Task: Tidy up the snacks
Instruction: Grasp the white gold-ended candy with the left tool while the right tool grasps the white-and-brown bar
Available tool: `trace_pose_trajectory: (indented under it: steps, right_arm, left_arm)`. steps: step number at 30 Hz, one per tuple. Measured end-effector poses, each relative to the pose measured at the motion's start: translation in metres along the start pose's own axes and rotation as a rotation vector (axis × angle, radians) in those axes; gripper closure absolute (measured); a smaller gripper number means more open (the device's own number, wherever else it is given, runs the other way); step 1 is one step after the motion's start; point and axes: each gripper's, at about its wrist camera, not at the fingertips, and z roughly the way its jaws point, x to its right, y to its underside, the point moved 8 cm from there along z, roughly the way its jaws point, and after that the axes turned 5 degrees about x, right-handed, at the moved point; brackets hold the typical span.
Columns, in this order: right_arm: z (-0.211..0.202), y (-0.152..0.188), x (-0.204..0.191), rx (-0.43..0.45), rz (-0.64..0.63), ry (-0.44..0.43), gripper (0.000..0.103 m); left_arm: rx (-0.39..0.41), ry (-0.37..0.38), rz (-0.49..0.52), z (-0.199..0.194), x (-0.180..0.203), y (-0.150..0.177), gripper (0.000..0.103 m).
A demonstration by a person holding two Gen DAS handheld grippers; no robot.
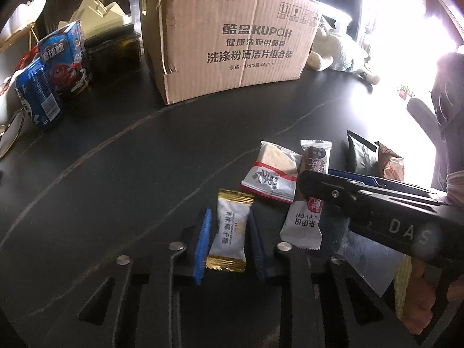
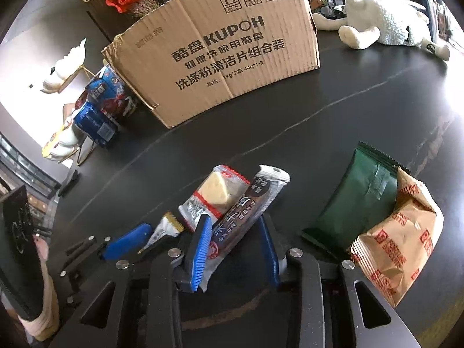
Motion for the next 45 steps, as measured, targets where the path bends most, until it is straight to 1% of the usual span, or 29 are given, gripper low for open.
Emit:
trace_pose_trajectory:
  steps: [4,9,12,15,20,31,38,45]
  right_arm:
    - [0.003,-0.002,-0.004,0.011,-0.038,0.015,0.068]
    - [0.005,-0.001,-0.009,0.02,-0.078,0.014,0.078]
    - [0.004,-0.001,-0.01,0.025,-0.083,0.005,0.082]
    - [0.002,0.0,-0.011,0.023,-0.079,-0.01,0.084]
    - [-0.001,0.001,-0.008,0.02,-0.057,-0.022,0.085]
    - [-0.029,-0.012,-0.016,0.074,-0.071,-0.055,0.085]
    - [-0.055,-0.03,-0.026,0.127,-0.092,-0.095,0.085]
    - [-0.086,-0.062,-0.038,0.199,-0.121,-0.128,0.085]
  left_arm:
    - [0.0,0.003,-0.001,0.001,0.0,-0.002,0.082]
    - [0.001,0.018,-0.052,0.002,-0.004,-0.007,0.083]
    - [0.017,0.018,-0.072,-0.003,-0.006,-0.011,0.083]
    - [0.031,0.02,-0.082,-0.009,-0.005,-0.014,0.083]
    - [0.05,0.018,-0.089,-0.018,-0.001,-0.019,0.083]
    - [0.113,0.013,-0.104,-0.05,0.007,-0.034,0.083]
    - [0.189,-0.004,-0.089,-0.082,0.013,-0.056,0.083]
    - [0.262,-0.043,-0.079,-0.108,0.014,-0.086,0.083]
